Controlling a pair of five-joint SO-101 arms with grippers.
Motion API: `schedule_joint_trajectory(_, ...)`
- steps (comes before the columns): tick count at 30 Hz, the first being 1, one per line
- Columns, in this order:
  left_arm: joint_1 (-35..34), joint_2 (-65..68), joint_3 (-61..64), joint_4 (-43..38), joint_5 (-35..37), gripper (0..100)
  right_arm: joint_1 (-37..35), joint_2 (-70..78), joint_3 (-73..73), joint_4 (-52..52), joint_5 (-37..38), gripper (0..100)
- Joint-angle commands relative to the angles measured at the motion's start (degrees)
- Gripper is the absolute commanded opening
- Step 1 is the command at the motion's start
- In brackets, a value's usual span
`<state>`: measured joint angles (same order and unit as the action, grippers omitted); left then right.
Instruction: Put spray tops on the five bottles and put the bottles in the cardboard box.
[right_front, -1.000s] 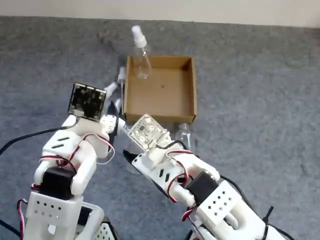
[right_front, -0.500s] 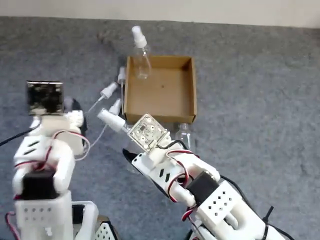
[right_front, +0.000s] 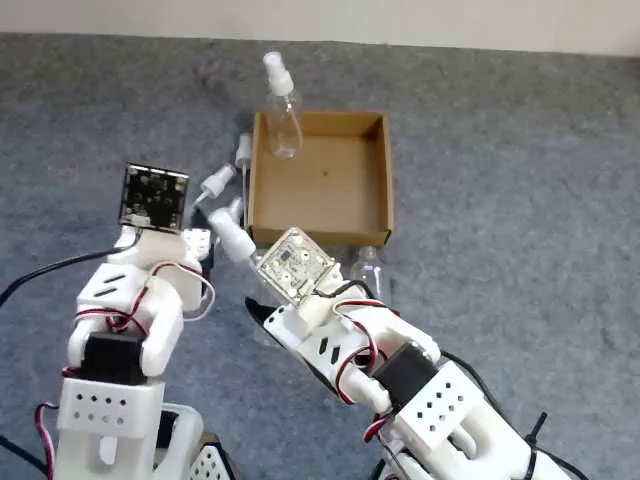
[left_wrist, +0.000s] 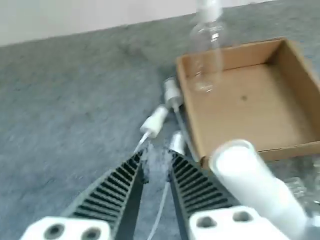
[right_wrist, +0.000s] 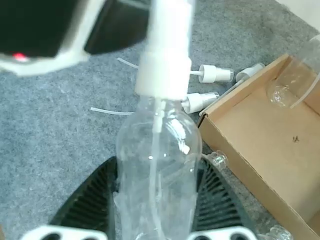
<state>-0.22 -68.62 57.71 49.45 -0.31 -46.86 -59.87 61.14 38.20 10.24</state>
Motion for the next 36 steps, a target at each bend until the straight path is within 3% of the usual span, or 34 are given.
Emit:
schedule_joint_trajectory(1,4.18,-0.22,-3.03,-1.32,-0.44,1,0.48,-1.63,-2.07,-0.04,0.18,0.3)
schedule_joint_trajectory(5,4.44,-0.75,-2.95,-0.53,-0.44,1,0.48,-1.63,-2.07,-0.04,0.18,0.3)
schedule_joint_trajectory(16,4.26,-0.84,-10.68,11.87,-0.44,1,1.27,-1.54,-2.95,-1.89,0.18,0.3)
schedule_joint_trajectory(23,2.59,-0.84,-11.03,14.24,-0.18,1,9.19,-1.01,-13.41,-1.89,-4.13,0.3)
schedule_joint_trajectory(27,3.38,-3.12,-7.25,14.24,-0.18,2,9.89,2.95,-19.12,-1.89,-4.22,0.3)
schedule_joint_trajectory(36,10.42,-20.62,6.99,11.52,-0.35,20,8.84,25.71,-38.2,-0.92,-12.66,0.3)
